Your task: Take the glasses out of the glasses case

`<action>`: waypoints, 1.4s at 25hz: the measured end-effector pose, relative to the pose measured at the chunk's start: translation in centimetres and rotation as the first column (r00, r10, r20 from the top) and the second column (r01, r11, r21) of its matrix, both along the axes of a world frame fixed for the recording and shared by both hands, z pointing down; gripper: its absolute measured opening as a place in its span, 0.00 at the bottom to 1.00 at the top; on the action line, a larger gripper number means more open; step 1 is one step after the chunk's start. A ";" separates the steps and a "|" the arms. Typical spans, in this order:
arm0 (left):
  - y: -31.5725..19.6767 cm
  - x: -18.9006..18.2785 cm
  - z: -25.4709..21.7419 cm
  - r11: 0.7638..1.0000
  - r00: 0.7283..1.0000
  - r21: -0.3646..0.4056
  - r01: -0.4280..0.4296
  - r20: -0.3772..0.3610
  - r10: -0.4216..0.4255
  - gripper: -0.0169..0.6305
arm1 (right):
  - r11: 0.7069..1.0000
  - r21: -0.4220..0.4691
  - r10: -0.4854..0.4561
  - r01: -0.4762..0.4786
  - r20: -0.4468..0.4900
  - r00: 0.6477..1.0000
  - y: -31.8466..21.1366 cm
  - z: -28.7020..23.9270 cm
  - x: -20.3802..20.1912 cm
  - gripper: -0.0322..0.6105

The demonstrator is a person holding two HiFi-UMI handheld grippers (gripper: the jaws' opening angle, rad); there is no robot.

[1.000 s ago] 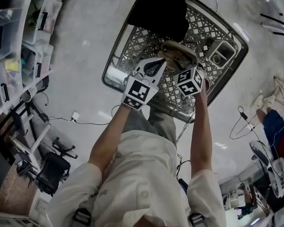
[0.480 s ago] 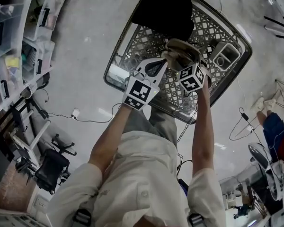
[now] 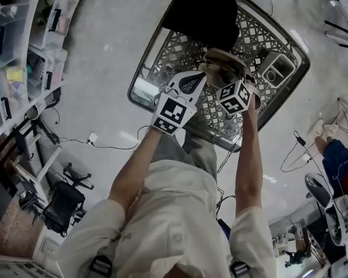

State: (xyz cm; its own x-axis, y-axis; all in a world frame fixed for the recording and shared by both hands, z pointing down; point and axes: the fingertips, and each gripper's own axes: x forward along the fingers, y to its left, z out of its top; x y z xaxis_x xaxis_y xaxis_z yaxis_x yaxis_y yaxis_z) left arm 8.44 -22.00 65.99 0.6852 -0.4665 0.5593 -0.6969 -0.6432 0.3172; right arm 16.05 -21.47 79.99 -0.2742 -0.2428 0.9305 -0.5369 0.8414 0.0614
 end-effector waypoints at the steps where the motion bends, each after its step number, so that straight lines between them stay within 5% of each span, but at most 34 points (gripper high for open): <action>1: 0.0 -0.1 0.0 1.000 1.000 0.000 0.001 0.001 -0.001 0.04 | 1.000 0.000 0.000 0.000 0.001 1.000 0.0 -0.1 -0.1 0.38; 21: -0.1 -0.8 0.0 1.000 1.000 0.003 0.002 0.009 -0.002 0.04 | 1.000 0.014 -0.011 0.010 0.067 0.998 0.9 -1.9 -2.2 0.32; 35: -0.2 -1.2 -1.1 0.999 0.999 0.035 -0.038 0.019 0.037 0.04 | 0.995 0.056 0.080 -0.085 0.078 0.994 0.9 -3.7 -1.4 0.32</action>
